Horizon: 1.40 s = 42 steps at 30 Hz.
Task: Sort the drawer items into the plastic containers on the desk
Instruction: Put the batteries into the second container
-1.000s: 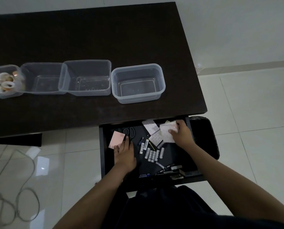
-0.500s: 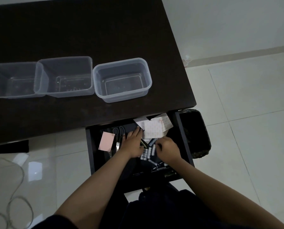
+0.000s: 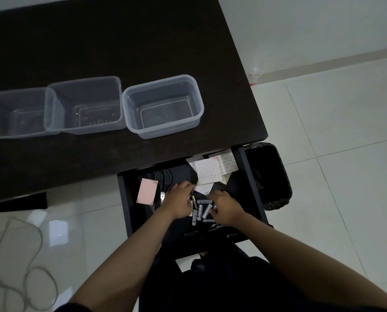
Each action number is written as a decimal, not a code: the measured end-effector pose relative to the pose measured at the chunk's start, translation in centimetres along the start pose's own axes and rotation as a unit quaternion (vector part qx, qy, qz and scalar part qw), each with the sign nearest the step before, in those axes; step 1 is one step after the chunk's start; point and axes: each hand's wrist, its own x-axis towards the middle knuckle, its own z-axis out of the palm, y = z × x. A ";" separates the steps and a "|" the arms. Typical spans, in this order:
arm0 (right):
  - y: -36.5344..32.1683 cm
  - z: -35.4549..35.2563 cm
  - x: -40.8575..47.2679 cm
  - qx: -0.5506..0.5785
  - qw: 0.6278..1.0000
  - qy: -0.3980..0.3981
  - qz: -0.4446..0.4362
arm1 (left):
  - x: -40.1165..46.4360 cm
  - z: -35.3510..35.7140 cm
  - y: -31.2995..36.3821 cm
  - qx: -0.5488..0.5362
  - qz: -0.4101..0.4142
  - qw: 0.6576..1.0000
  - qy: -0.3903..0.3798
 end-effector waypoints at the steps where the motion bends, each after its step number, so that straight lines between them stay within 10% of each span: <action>1: 0.0 0.1 -0.1 0.000 1.000 -0.008 -0.002 | -0.6 0.4 -0.2 -0.004 -0.005 1.000 -0.002; 8: 0.4 0.1 -0.6 0.043 0.998 0.037 0.017 | -4.9 3.1 -1.0 -0.047 -0.029 0.998 0.024; 14: 1.3 -0.7 -1.0 -0.027 0.991 0.040 0.127 | -6.0 3.5 -0.4 -0.117 -0.216 0.967 0.062; 22: 1.5 -0.4 -0.8 0.047 0.988 -0.120 0.084 | -4.8 4.2 0.6 -0.209 -0.163 0.964 -0.026; 42: 1.8 0.1 0.4 0.164 0.980 -0.051 0.096 | -5.5 5.6 0.1 -0.265 -0.238 0.934 -0.012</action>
